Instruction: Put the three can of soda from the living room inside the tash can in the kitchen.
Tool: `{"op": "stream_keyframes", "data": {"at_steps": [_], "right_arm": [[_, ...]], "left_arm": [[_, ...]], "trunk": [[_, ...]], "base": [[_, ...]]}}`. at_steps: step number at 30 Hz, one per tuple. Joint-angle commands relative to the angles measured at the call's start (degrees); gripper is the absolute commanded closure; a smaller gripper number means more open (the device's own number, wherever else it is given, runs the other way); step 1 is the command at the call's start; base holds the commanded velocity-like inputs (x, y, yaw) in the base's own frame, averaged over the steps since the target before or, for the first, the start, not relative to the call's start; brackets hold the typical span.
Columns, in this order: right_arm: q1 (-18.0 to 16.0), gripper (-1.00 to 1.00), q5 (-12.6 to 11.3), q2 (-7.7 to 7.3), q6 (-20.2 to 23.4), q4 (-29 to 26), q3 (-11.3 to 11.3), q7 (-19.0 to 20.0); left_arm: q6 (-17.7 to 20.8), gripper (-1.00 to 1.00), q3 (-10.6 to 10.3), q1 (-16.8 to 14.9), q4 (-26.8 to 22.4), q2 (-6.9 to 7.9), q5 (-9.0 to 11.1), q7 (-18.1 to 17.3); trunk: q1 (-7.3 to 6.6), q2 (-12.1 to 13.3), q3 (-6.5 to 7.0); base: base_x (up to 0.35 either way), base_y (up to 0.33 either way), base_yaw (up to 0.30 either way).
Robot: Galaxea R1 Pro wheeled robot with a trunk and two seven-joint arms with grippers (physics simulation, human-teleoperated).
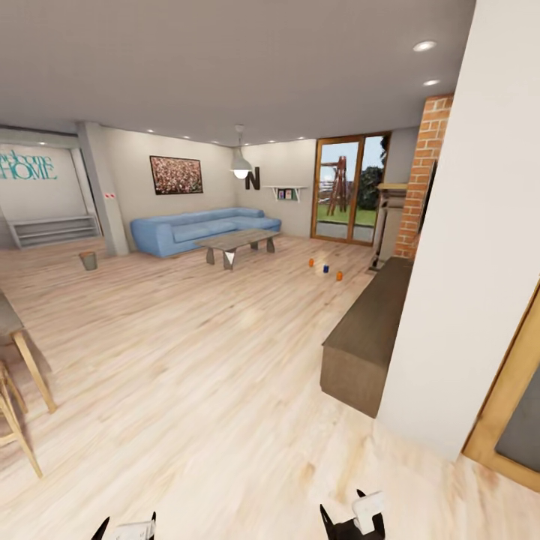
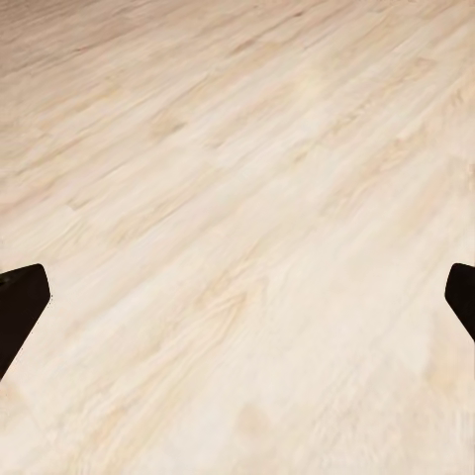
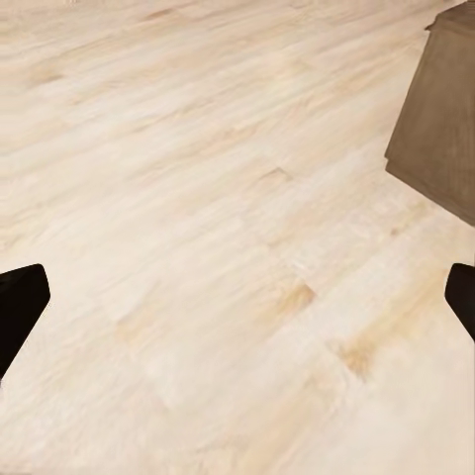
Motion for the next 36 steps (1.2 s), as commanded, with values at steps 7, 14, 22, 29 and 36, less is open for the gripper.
{"op": "stream_keyframes", "data": {"at_steps": [7, 14, 22, 29, 36], "right_arm": [[0.01, -1.00, 0.05, -0.02, 0.00, 0.04, 0.06, 0.00], [0.01, -1.00, 0.10, -0.01, -0.02, 0.05, 0.09, 0.00], [0.01, -1.00, 0.03, -0.01, -0.93, 0.05, 0.10, 0.00], [0.01, -1.00, 0.01, 0.02, -1.05, 0.10, 0.06, 0.00], [0.01, -1.00, 0.01, 0.16, -1.05, 0.13, 0.05, -0.26]], "left_arm": [[-0.04, -1.00, 0.00, -0.01, 0.11, -0.10, -0.08, 0.00], [-0.08, -1.00, 0.00, 0.00, 0.11, -0.19, -0.13, 0.00], [-0.04, -1.00, 0.00, -0.01, 0.07, -0.22, -0.10, -0.03], [-0.04, -1.00, 0.00, -0.04, 0.08, -0.22, -0.12, -0.07], [-0.04, -1.00, 0.00, -0.05, 0.10, -0.22, -0.16, -0.02]], "trunk": [[0.00, 0.00, 0.21], [0.00, 0.00, 0.41], [0.00, 0.00, 0.47], [0.00, 0.00, 0.48], [0.00, 0.00, 0.49]], "base": [[0.310, 0.000, 0.234], [0.308, 0.000, 0.240], [0.313, 0.000, 0.139], [0.323, 0.000, 0.009], [0.324, 0.000, 0.039]]}}
